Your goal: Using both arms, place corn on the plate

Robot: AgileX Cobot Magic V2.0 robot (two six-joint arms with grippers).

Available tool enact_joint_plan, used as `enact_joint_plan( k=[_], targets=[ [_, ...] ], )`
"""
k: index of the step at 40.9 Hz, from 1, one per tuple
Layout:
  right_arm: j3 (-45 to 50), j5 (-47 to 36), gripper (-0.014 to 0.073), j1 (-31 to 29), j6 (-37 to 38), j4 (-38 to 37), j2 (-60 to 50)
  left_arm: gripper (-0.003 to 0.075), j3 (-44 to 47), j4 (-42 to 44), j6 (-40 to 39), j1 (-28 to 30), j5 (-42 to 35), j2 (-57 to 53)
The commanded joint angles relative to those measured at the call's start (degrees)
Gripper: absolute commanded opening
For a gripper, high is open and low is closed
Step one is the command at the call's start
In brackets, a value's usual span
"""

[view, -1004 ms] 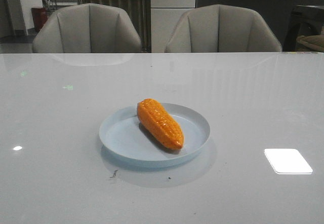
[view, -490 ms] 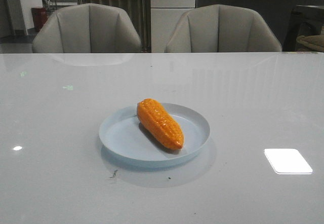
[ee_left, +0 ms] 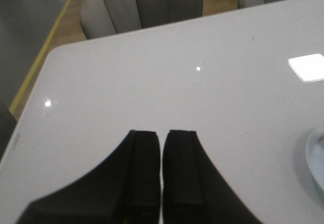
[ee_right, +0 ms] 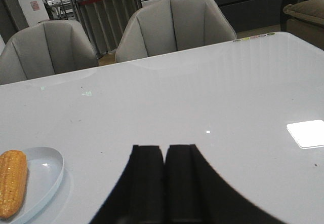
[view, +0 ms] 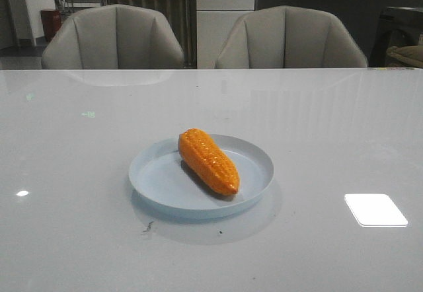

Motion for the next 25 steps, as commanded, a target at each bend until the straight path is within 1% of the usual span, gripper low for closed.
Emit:
enact_joint_plan(
  k=[1,4,6,9,12,15,20,25],
  targets=[
    [-1.3,-4.8,0.0069,-0.4,-0.5,0.2,0.5,0.0097,2.2,0.3,-0.9,-0.4,-9.9,-6.4],
    [-1.3,-4.8,0.0069,-0.4,-0.5,0.2,0.5,0.0097,6.7,0.3,-2.4,-0.3,-15.3,-12.1],
    [-1.3,-4.8,0.0069,-0.4,-0.5,0.2,0.5,0.0097,10.2,0.3,-5.8,0.0,-18.7,-17.1],
    [-1.3,-4.8,0.0069,-0.4,-0.5,0.2,0.5,0.0097,14.0,0.3,-10.2,1.0,-21.2,-23.7],
    [-1.3,-4.8,0.0069,-0.4,-0.5,0.2,0.5,0.0097,17.2,0.3,-11.5,1.7,-21.2,-28.9],
    [-1.3,-4.8,0.0069,-0.4,-0.5,0.2,0.5,0.0097,18.9,0.3,-11.5,1.8,-19.1,-32.9],
    [-1.3,-4.8,0.0069,-0.4,-0.5,0.2,0.5,0.0097,21.4,0.7,-11.4,1.8,-16.6,-36.6],
    [-1.3,-4.8,0.0069,-0.4,-0.5,0.2,0.5,0.0097,25.4,0.7,-11.4,1.7,-18.3,-38.1]
  ],
)
